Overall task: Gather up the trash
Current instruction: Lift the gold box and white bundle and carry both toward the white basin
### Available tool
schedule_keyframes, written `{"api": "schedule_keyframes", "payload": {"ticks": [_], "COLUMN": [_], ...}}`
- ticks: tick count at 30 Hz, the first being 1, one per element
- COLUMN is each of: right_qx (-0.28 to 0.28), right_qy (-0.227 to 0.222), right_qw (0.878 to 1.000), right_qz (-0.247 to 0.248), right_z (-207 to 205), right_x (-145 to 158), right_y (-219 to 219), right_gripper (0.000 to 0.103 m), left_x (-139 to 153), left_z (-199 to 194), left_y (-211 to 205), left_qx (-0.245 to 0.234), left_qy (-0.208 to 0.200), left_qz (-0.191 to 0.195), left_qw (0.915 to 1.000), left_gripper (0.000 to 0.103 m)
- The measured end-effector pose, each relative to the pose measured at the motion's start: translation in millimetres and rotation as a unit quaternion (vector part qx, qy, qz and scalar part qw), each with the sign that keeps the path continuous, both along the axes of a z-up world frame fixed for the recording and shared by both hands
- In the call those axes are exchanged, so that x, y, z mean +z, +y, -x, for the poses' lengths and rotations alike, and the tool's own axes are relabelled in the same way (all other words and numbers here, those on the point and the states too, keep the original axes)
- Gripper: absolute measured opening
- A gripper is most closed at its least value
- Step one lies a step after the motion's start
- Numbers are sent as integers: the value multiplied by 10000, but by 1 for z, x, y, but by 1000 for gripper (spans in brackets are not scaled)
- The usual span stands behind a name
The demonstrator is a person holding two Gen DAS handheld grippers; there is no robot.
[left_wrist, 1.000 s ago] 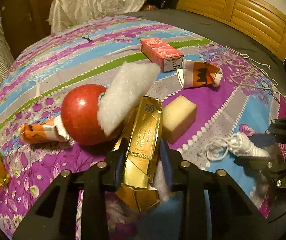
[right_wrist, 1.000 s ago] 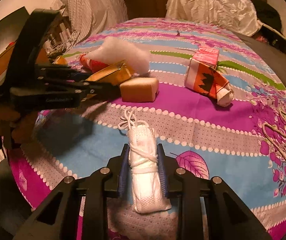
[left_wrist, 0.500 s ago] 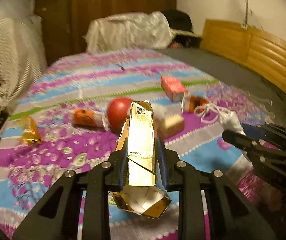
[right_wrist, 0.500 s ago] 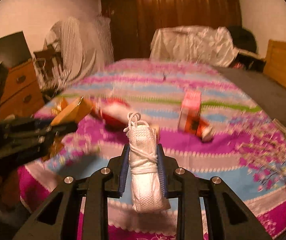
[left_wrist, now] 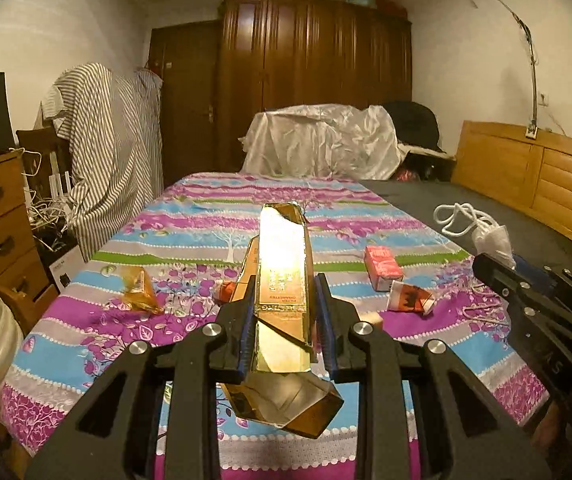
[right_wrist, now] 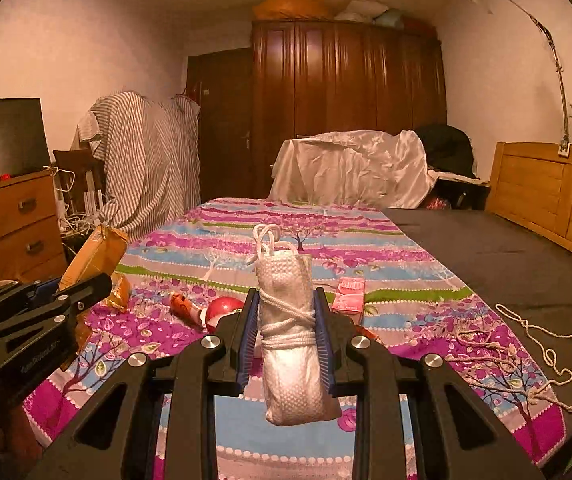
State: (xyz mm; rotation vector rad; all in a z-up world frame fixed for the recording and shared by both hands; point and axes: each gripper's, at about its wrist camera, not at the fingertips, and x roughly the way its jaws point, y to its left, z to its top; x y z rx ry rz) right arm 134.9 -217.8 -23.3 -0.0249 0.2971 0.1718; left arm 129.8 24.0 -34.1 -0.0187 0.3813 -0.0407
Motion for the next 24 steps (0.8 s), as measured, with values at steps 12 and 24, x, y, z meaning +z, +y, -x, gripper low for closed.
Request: {"api": "schedule_keyframes", "payload": {"ticks": [12,24], "right_qx": [17,728], "right_qy": [-41,31], "right_qw": [10000,9973], "right_qz": [25,-13], "right_z": [11,-13], "right_x": [9,28], "right_y": [4,54], "right_gripper": [28,28], "left_x": [7,18], "left_z": [9,12], "left_y": [5,57], "left_qx": [-3,587], "left_qy": [-115,-175], "left_qz": [20,4], "left_qw": [9999,9981], "left_gripper": [25,25]}}
